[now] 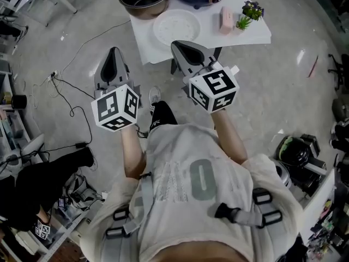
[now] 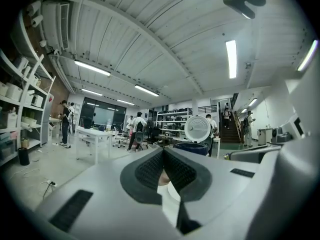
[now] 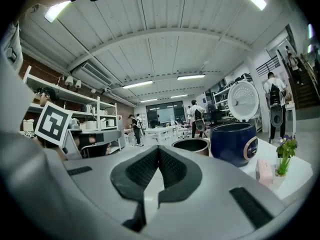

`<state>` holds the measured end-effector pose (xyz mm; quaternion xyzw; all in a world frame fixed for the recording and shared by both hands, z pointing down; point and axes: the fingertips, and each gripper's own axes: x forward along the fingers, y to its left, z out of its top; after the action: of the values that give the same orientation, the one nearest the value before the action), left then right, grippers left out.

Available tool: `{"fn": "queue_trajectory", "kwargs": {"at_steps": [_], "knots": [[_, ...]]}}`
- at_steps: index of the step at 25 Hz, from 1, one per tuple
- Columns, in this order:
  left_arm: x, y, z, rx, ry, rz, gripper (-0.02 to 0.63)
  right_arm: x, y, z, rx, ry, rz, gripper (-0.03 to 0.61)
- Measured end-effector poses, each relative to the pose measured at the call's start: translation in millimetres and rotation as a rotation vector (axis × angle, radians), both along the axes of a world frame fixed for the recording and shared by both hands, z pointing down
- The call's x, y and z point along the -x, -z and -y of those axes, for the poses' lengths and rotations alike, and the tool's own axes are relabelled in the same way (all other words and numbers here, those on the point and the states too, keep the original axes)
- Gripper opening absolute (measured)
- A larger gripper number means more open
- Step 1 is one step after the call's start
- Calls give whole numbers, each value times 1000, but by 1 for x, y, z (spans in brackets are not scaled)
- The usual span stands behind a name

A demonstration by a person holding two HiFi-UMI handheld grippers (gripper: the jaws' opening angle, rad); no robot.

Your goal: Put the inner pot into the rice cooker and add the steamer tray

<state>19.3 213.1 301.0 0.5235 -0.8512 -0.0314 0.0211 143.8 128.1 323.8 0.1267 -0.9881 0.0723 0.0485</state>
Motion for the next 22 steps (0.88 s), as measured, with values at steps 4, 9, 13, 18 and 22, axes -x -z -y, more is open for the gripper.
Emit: {"fn": "queue_trajectory", "kwargs": {"at_steps": [4, 9, 13, 18, 22], "knots": [[36, -2, 24, 4, -24, -8, 21, 35, 2, 22, 3, -28, 1, 8], [77, -4, 67, 19, -86, -20, 21, 71, 5, 60, 21, -98, 3, 8], [105, 3, 100, 30, -146, -23, 21, 94, 13, 92, 25, -173, 0, 8], [143, 18, 134, 14, -199, -6, 21, 120, 33, 126, -31, -263, -1, 8], [174, 23, 154, -15, -212, 15, 21, 138, 46, 147, -64, -311, 25, 8]]}}
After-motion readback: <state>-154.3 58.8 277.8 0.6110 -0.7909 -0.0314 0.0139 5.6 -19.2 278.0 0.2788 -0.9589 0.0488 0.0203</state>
